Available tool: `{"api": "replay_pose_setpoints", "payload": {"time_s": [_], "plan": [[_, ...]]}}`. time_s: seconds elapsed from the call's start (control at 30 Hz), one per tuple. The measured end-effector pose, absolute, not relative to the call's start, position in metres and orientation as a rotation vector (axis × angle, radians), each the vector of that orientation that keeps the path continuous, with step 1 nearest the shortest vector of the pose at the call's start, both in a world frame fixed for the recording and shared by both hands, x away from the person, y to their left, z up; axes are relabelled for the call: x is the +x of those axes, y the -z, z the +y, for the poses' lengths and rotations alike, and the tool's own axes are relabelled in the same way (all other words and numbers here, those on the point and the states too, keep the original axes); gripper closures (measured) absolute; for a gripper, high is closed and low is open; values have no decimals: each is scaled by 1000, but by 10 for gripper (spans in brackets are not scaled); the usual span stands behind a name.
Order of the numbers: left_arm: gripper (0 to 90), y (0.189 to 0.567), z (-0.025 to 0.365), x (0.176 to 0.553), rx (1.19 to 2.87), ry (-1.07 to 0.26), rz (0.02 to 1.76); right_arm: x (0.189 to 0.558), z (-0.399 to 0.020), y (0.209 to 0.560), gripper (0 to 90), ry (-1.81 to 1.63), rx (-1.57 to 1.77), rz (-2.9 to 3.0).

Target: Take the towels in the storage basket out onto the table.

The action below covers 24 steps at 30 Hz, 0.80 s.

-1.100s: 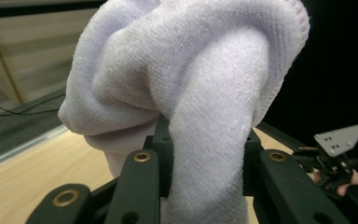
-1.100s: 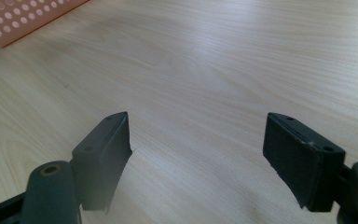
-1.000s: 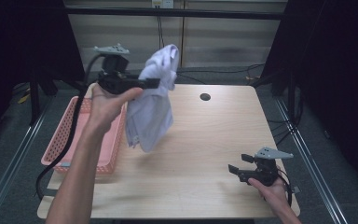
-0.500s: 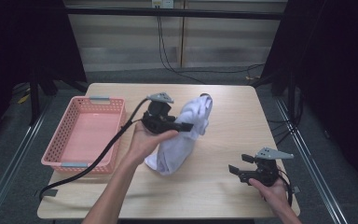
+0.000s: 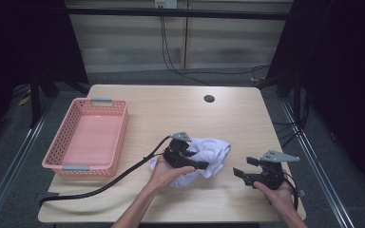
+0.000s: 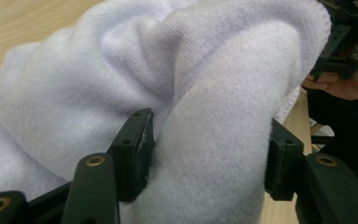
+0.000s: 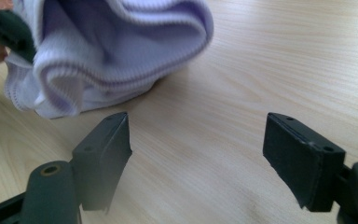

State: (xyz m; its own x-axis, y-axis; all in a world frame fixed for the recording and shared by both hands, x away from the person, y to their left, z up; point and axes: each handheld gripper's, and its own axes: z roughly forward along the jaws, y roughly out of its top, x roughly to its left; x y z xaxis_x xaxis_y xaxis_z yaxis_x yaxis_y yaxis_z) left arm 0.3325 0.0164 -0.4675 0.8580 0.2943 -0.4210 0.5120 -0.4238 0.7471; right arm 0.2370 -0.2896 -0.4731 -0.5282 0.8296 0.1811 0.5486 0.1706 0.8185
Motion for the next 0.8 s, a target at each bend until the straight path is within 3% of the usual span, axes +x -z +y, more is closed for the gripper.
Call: {"api": "replay_pose_setpoints", "payload": {"time_s": [0.23,0.33,0.47,0.5,0.57,0.63,0.73,0.8], "plan": [[262,455,24,326,2035,265,554,233,-288,468,231,-1305,1301,2131],[255,441,32,321,2044,212,561,230,-290,463,241,-1325,1299,2113],[358,438,50,311,2034,183,562,226,-294,458,271,-1330,1298,2094],[482,440,55,309,2035,173,559,223,-295,456,318,-1338,1288,2089],[512,443,69,301,2035,150,568,222,-295,456,352,-1345,1283,2095],[605,447,81,293,2025,169,568,221,-288,454,388,-1361,1257,2123],[639,454,87,284,2071,199,554,223,-270,454,485,-1376,1187,2207],[607,461,85,279,2092,198,545,226,-254,457,500,-1371,1149,2281]]}}
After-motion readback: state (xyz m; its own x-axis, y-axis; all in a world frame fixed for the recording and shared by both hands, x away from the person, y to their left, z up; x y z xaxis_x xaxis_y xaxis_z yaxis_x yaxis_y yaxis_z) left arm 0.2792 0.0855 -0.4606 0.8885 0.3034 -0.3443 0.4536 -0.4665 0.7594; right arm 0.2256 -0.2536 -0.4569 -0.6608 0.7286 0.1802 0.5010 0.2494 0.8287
